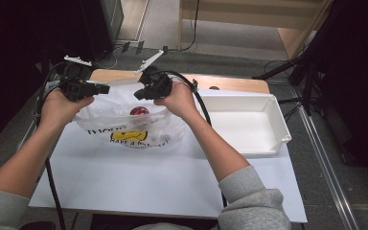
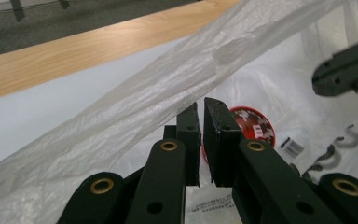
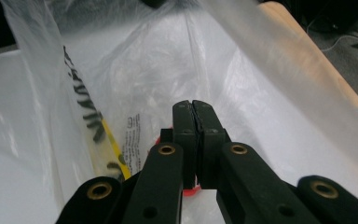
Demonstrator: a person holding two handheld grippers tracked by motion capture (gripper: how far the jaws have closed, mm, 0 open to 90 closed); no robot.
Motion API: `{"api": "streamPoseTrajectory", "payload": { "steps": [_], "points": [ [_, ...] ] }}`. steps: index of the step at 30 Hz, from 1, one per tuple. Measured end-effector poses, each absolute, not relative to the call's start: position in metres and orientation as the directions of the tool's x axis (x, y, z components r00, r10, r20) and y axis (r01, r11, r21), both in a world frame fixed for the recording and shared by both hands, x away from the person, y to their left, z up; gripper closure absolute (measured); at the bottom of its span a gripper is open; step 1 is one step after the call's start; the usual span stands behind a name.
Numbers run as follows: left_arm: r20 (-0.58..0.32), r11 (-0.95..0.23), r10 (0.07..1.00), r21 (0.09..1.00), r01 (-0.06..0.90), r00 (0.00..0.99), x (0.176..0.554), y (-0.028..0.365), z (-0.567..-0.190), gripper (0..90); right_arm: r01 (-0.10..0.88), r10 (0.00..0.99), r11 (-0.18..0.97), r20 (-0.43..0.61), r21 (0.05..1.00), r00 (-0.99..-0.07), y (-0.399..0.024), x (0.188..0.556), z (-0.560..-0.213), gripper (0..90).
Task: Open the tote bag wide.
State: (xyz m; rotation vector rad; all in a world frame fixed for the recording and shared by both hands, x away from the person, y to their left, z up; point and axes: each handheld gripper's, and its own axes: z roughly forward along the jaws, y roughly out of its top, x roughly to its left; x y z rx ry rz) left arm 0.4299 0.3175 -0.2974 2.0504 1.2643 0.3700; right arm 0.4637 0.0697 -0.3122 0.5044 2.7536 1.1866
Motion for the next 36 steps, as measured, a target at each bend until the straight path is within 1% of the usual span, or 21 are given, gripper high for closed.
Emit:
{"api": "streamPoseTrajectory", "payload": {
  "steps": [2,5,11,25,31,36],
  "points": [
    [-0.106,-0.29,0.871,0.676,0.677,0.48,0.433,0.317,-0.302,85.8,0.268,0.344,0.644,0.042,0.717,-0.938,0.068,0.464,-0.317,90.0],
    [-0.108,-0.286,0.876,0.668,0.687,0.47,0.436,0.317,-0.306,85.9,0.296,0.368,0.617,0.065,0.729,-0.928,0.064,0.463,-0.324,90.0],
    [-0.108,-0.278,0.879,0.676,0.682,0.465,0.436,0.316,-0.308,85.8,0.342,0.403,0.61,0.091,0.715,-0.911,0.056,0.464,-0.338,90.0],
    [-0.095,-0.275,0.888,0.675,0.685,0.45,0.44,0.318,-0.323,85.4,0.389,0.452,0.61,0.1,0.691,-0.886,0.042,0.453,-0.358,90.0],
    [-0.089,-0.266,0.892,0.688,0.675,0.443,0.443,0.318,-0.329,85.6,0.418,0.482,0.573,0.122,0.705,-0.868,0.037,0.449,-0.366,90.0],
    [-0.099,-0.263,0.889,0.69,0.675,0.447,0.445,0.317,-0.333,85.6,0.432,0.51,0.555,0.119,0.711,-0.852,0.033,0.447,-0.371,90.0]
  ]
}}
